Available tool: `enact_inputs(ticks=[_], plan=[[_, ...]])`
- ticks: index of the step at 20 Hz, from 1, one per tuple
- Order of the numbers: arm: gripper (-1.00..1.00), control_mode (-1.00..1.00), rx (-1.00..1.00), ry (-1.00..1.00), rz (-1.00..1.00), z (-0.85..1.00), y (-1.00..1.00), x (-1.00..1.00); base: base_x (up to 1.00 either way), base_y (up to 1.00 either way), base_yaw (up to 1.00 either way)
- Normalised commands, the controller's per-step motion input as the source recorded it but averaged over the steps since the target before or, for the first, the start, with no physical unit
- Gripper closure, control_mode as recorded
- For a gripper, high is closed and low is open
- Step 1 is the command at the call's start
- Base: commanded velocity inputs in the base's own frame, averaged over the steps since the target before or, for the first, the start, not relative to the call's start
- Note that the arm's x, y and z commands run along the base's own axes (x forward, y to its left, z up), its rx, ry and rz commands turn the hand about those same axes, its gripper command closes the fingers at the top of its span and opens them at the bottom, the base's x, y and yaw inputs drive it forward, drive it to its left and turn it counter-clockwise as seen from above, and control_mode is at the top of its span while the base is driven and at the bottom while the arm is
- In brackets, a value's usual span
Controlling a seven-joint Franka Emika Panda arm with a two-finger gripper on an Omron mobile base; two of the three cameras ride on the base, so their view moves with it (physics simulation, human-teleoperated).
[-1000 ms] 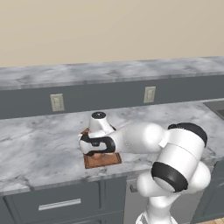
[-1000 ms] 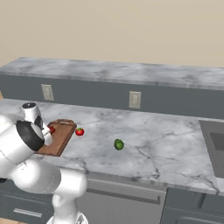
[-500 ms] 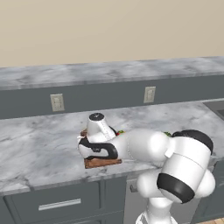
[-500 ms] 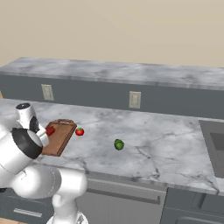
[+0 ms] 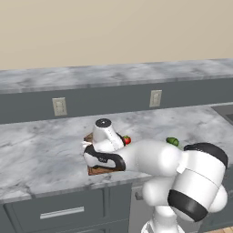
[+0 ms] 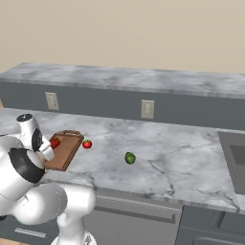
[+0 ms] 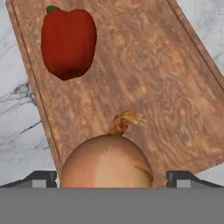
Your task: Place the avocado, onion, tomato, and bell pepper on the cutting board.
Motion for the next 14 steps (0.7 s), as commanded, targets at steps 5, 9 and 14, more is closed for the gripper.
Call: enact_inputs(ticks=[5,9,14], plan=[[-1.0,-1.0,0.0,-0.15,0.0,0.65,0.0,0.0,0.0,0.0,0.0],[-1.0,-1.0,0.0,-0.13,0.0,0.63,-0.13,0.0,0.0,0.0,0.0],[-1.0,-1.0,0.0,-0.14,0.0,0.53,-0.55,0.0,0.0,0.0,0.0]])
